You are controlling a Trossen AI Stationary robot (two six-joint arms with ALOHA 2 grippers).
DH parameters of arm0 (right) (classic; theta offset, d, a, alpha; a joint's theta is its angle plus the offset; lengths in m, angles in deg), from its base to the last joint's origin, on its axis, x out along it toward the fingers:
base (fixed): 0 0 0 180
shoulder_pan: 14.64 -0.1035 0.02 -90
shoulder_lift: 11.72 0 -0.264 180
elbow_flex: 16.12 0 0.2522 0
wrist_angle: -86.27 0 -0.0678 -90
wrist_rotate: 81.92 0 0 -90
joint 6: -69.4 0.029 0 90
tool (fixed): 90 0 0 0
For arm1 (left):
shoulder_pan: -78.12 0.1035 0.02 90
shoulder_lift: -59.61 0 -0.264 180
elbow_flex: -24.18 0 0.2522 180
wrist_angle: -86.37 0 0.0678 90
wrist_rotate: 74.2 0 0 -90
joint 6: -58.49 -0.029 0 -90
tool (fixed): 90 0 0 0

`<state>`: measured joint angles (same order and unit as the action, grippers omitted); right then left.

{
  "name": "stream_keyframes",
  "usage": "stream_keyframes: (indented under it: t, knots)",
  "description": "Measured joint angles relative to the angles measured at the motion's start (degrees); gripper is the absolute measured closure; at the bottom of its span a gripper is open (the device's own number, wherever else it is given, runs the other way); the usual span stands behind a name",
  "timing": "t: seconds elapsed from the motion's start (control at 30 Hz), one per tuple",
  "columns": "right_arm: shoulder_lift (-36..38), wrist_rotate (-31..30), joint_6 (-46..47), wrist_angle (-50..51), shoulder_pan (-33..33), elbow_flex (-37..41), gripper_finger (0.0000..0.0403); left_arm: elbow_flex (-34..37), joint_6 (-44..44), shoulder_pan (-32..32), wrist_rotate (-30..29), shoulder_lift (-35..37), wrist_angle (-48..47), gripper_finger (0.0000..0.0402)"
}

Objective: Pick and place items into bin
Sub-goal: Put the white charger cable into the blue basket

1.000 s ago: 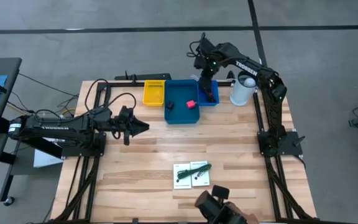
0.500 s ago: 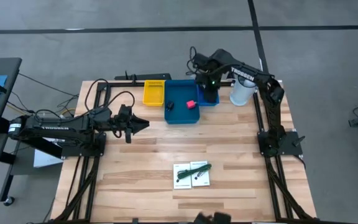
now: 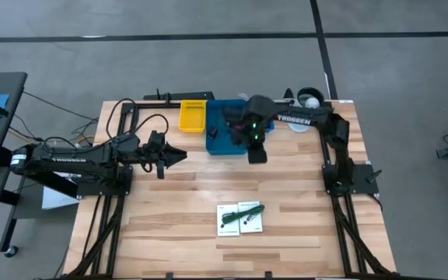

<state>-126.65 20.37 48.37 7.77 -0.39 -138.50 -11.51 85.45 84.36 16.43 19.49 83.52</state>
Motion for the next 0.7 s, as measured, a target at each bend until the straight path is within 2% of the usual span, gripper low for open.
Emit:
stream_keyframes:
  t: [0.23, 0.37, 0.53, 0.7]
  knots:
    - [4.6, -0.7, 3.0, -13.8, -5.7, 14.5, 0.0356, 0.0, 0.0, 0.0, 0.0, 0.0, -2.3, 0.0331]
    - [6.7, -5.8, 6.9, -21.1, -8.2, 21.1, 0.0356, 0.0, 0.0, 0.0, 0.0, 0.0, -5.1, 0.0331]
    - [7.0, -15.6, 10.9, -29.1, -11.2, 24.5, 0.0356, 0.0, 0.0, 0.0, 0.0, 0.0, -8.1, 0.0331]
    - [7.0, -15.6, 11.8, -30.2, -14.2, 24.9, 0.0356, 0.0, -1.6, 0.0, 0.0, 0.0, -6.9, 0.0331]
